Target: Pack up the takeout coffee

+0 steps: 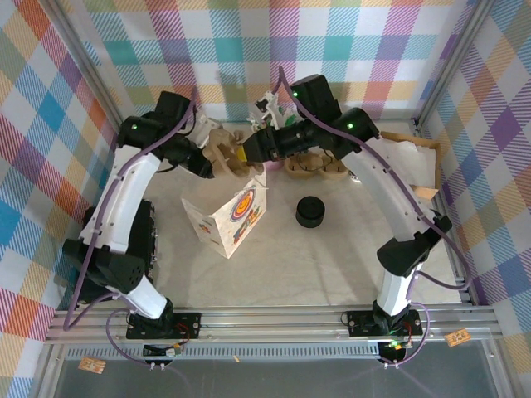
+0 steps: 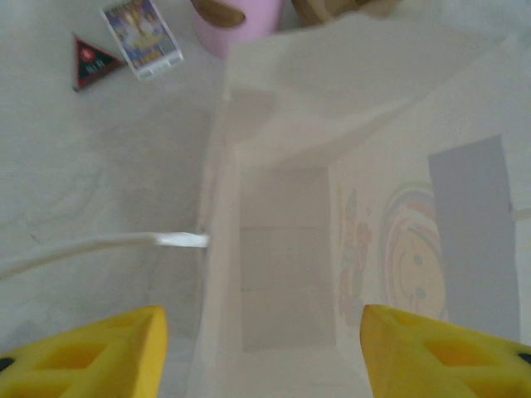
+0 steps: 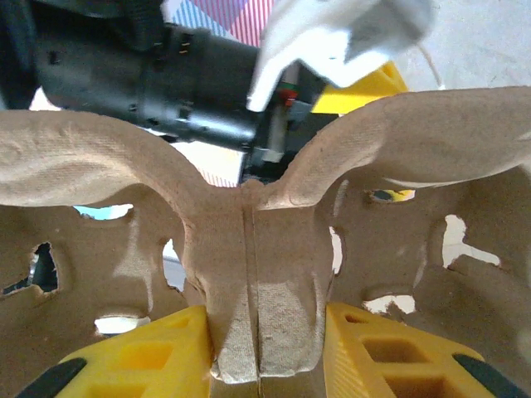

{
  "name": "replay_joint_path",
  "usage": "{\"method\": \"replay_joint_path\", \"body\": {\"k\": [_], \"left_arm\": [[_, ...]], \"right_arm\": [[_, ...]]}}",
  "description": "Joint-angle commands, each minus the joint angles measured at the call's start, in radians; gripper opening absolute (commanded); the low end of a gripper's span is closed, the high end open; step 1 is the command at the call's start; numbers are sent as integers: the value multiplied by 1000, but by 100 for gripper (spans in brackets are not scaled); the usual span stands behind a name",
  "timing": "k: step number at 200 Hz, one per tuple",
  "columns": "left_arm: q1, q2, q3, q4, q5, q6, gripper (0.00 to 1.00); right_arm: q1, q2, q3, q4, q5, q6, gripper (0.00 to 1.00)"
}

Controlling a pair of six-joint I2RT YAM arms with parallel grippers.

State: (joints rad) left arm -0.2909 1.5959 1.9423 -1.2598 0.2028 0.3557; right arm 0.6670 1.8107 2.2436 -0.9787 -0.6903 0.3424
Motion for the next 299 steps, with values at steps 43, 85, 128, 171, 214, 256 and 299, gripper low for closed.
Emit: {"method": "replay_joint_path", "body": {"k": [43,85,128,171,214,256,299], "left_arm": [[70,-223,-146,210,98,-135,67],[126,-364,-281,242,44,-259,64],[146,-471,-409,240,-28,-381,62],[148,-479,-465,205,29,-384,59],[148,-469,-495,184,53,-350,58],[150,-455,-515,166,69,-323,56],[150,-444,-542,197,87,-310,49]], "right_arm": [[2,12,-2,82,-52,6,36],[2,75,38,58,-81,-20,36],[3,185,170,-77,-79,-88,36],[13,216,181,-122,-15,-150,36],[43,255,216,-191,79,-218,36],[75,309,299,-274,166,-274,36],[98,315,298,-306,255,-301,36]]}}
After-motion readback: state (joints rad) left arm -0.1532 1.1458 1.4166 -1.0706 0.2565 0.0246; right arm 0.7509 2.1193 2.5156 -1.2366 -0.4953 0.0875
